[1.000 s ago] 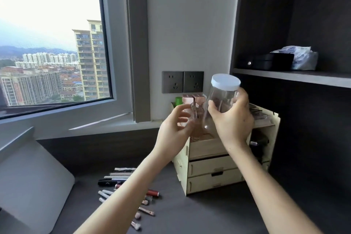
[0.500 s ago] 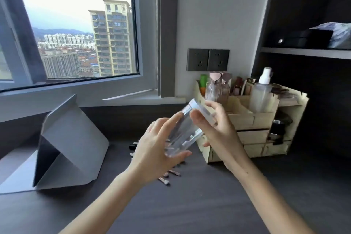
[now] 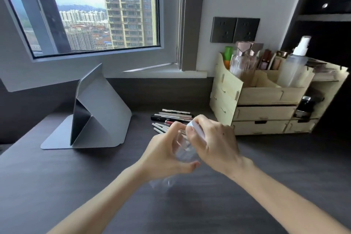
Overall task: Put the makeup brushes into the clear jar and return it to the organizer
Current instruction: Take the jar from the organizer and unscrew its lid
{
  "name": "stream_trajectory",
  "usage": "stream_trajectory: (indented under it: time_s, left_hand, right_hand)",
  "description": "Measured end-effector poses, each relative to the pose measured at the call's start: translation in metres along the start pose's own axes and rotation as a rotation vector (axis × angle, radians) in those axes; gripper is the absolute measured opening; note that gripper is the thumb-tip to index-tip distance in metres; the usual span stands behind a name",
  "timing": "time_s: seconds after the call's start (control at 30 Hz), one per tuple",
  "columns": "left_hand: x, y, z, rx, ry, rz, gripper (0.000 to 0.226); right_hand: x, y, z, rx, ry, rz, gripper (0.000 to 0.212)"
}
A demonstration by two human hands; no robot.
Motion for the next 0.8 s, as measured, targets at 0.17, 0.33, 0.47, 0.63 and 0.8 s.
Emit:
stream_trajectory:
  time_s: [0.17, 0.33, 0.47, 0.63, 0.8]
  left_hand:
    - [0.019, -0.009, 0.006, 0.209, -0.438, 0.273, 0.063]
    - [0.038, -0.015, 0.028, 0.302, -0.872, 0.139, 0.077]
    - [0.058, -0.016, 0.045, 0.289, -0.741, -0.287, 0.082]
    - [0.058, -0.024, 0.061, 0.255, -0.438, -0.492, 0.070]
    - [0.050, -0.036, 0.060, 0.169, -0.075, -0.590, 0.077]
  right_hand:
    - [0.003, -0.003, -0.012, 0.217, 0.154, 0.318, 0.064]
    - [0.021, 0.001, -0.034, -0.195, 0.763, 0.475, 0.045]
    - [0.007, -0.008, -0.076, -0.478, 0.835, 0.541, 0.048]
    - [-0.024, -0.028, -0.104, -0.592, 0.831, 0.493, 0.033]
    - [-0.030, -0.040, -0.124, -0.476, 0.191, 0.469, 0.033]
Point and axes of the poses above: each hand's wrist, its own y-axis towards the middle knuckle, its own x-axis out of the back of the hand, z = x × y, the point moved 1 cm from there along y, towards the middle knuckle, and after that the axes turned 12 degrees about -x, right-handed, at the moved point
